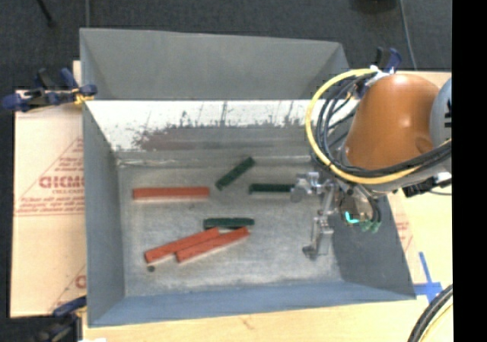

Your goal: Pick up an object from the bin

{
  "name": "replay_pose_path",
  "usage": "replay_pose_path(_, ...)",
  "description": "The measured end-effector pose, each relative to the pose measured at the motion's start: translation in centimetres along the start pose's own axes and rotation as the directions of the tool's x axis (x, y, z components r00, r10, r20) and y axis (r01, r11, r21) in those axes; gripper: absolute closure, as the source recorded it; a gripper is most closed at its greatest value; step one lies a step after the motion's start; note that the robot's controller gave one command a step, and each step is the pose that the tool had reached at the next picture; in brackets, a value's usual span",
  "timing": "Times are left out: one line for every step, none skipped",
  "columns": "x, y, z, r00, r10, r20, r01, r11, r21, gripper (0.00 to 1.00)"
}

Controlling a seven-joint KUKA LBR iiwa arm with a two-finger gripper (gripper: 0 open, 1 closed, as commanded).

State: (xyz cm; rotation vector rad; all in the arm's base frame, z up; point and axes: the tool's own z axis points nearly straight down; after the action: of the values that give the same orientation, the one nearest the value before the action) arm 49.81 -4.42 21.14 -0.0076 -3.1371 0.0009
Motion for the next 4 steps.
replay_pose_path(-4.4,11.1,14.1,0.919,-0.394,0.008,0.394,0.919,0.002,0.0)
replay_pose_path(-4.7,13.9,10.9,0.903,-0.429,0.011,0.429,0.903,0.003,0.0)
replay_pose_path(-4.0,15.3,11.0,0.964,-0.266,0.006,0.266,0.964,-0.001,0.0)
replay_pose_path(-3.6,14.7,14.2,0.988,-0.153,0.005,0.153,0.988,-0.001,0.0)
